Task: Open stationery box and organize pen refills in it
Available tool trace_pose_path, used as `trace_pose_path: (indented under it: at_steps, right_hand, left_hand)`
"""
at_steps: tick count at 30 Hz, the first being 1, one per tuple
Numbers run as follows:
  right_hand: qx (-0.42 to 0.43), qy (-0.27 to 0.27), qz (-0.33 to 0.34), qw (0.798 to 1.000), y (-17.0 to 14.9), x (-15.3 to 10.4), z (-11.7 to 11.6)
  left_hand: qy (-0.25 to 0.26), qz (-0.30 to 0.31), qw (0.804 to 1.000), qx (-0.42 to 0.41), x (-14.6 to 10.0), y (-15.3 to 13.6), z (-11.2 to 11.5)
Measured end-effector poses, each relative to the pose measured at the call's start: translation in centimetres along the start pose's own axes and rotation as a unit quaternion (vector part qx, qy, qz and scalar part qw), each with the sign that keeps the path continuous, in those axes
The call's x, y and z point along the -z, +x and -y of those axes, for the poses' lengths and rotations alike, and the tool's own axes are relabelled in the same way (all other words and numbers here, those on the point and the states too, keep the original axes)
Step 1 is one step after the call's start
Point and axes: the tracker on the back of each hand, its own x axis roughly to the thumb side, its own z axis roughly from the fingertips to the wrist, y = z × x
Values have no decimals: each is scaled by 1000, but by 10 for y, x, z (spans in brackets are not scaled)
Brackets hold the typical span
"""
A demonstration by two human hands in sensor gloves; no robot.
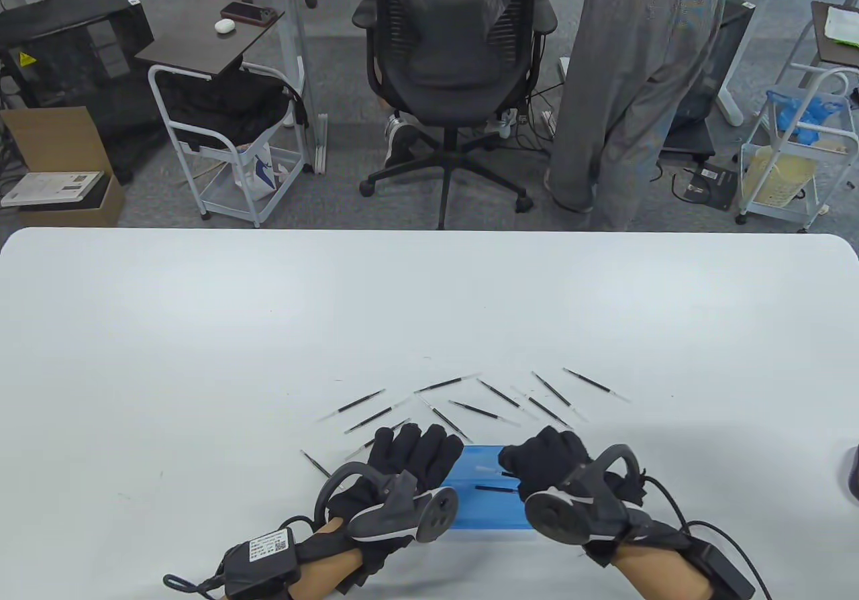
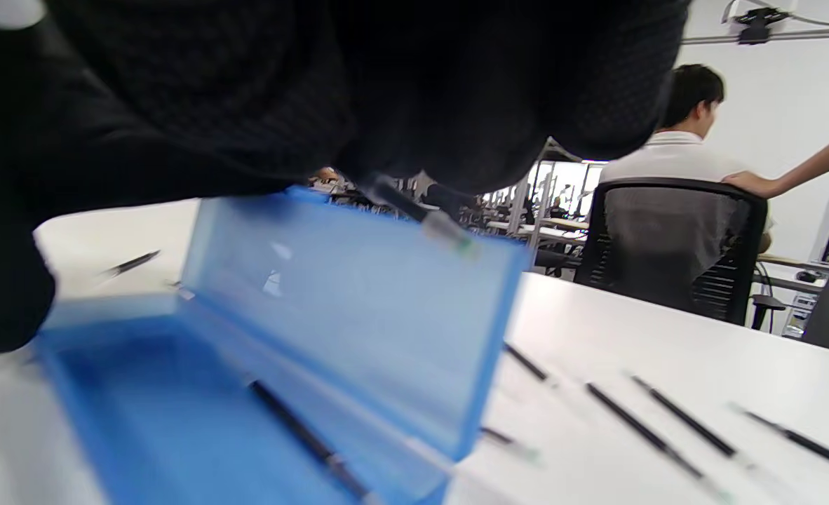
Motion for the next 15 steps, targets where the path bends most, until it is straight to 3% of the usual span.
trace_pose_path:
  at_steps: [6, 15]
  right_hand:
    - [-26, 62, 15, 998, 35, 19, -29]
    - [-45, 93, 13, 995, 40, 25, -49]
  left_hand:
    - [-1, -1, 1000, -1, 0, 0, 0]
    - [-1, 0, 1000, -1, 1, 0, 0]
